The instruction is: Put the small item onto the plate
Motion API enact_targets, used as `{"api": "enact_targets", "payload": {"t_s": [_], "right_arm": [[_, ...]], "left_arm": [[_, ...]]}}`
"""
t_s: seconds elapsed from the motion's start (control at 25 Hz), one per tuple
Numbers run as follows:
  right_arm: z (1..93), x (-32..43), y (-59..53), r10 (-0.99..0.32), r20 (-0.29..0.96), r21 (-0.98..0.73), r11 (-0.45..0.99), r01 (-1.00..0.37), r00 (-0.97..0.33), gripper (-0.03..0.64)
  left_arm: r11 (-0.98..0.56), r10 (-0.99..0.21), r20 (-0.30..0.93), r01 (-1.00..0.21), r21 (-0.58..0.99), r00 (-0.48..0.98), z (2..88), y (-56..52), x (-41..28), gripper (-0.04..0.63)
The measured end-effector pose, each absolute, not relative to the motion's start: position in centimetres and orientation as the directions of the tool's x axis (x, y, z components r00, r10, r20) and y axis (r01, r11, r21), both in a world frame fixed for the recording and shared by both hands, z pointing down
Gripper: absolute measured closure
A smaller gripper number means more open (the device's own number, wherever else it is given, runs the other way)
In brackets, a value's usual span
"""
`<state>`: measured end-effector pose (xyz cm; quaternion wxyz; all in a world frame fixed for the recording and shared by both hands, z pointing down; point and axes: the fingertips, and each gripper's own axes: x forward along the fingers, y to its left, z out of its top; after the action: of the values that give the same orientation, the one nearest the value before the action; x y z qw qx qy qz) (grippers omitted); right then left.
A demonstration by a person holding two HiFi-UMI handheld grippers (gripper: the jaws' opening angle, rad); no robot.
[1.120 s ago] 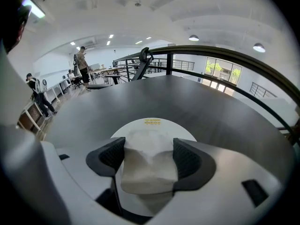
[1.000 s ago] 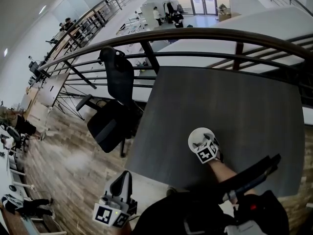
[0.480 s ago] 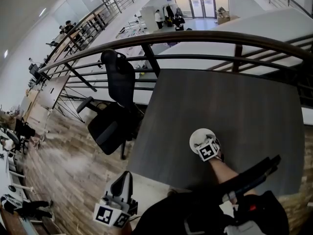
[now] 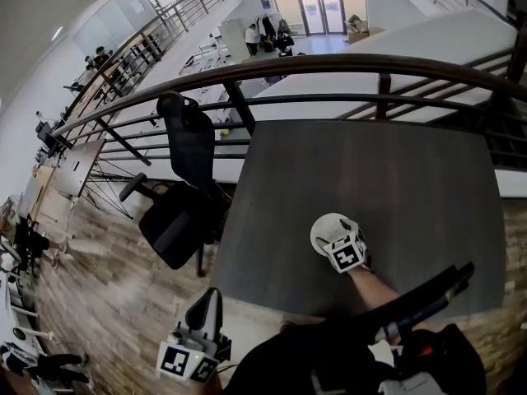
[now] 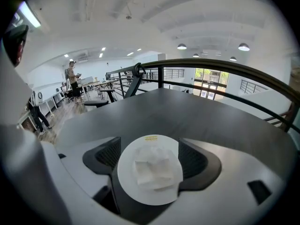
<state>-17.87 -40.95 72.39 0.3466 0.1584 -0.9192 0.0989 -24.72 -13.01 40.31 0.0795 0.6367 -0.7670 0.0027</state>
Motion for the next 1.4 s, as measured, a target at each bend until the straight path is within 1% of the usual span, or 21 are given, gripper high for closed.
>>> {"api": "enact_targets", "payload": {"t_s": [0.16, 0.2, 0.24, 0.28, 0.36, 0.48, 0.64, 0.76, 0.84, 1.0, 1.24, 1.4], "right_arm": [[68.4, -18.6, -40.1, -0.231, 0.590, -0.136, 0.916, -0.376, -0.774, 0.236], [67.4, -18.6, -40.0, -0.238, 0.573, -0.136, 0.916, -0.377, -0.784, 0.271], [66.4, -18.6, -39.8, -0.247, 0.558, -0.126, 0.918, -0.376, -0.792, 0.322], [65.5, -18.6, -39.7, -0.259, 0.539, -0.114, 0.921, -0.374, -0.802, 0.345], [63.2, -18.6, -39.6, -0.290, 0.475, -0.101, 0.920, -0.379, -0.831, 0.363], [59.6, -18.1, -38.7, -0.321, 0.395, -0.110, 0.914, -0.391, -0.861, 0.431], [56.3, -17.3, -36.8, -0.333, 0.352, -0.114, 0.913, -0.393, -0.875, 0.475], [54.5, -16.4, -35.4, -0.358, 0.321, -0.121, 0.903, -0.412, -0.877, 0.565], [53.5, -16.1, -34.4, -0.371, 0.304, -0.124, 0.898, -0.422, -0.877, 0.594], [52.4, -15.7, -32.8, -0.396, 0.288, -0.127, 0.887, -0.445, -0.872, 0.614], [51.0, -15.4, -30.0, -0.439, 0.272, -0.110, 0.870, -0.481, -0.856, 0.615], [50.1, -14.4, -28.6, -0.480, 0.262, -0.111, 0.847, -0.520, -0.837, 0.615]], "left_arm": [[0.137, -0.986, 0.115, -0.985, 0.107, -0.124, 41.0, -13.4, -25.1, 0.592], [0.125, -0.987, 0.112, -0.986, 0.110, -0.112, 41.2, -13.5, -25.1, 0.592], [0.113, -0.989, 0.108, -0.987, 0.113, -0.100, 41.4, -13.7, -25.2, 0.592], [0.100, -0.991, 0.103, -0.988, 0.117, -0.088, 41.5, -13.8, -25.2, 0.592], [0.072, -0.994, 0.096, -0.990, 0.124, -0.061, 41.8, -13.8, -25.2, 0.592], [0.033, -0.997, 0.079, -0.990, 0.134, -0.023, 41.6, -13.6, -24.9, 0.592], [-0.014, -0.998, 0.066, -0.989, 0.151, 0.024, 41.7, -13.2, -25.0, 0.592], [-0.059, -0.996, 0.053, -0.985, 0.161, 0.068, 41.8, -12.8, -24.8, 0.592], [-0.085, -0.995, 0.042, -0.982, 0.169, 0.093, 41.8, -12.6, -24.7, 0.592], [-0.137, -0.988, 0.041, -0.975, 0.173, 0.146, 42.4, -12.1, -24.9, 0.592], [-0.201, -0.978, 0.019, -0.963, 0.181, 0.207, 42.3, -11.2, -25.6, 0.592], [-0.272, -0.962, -0.050, -0.939, 0.208, 0.268, 40.7, -11.0, -24.9, 0.592]]}}
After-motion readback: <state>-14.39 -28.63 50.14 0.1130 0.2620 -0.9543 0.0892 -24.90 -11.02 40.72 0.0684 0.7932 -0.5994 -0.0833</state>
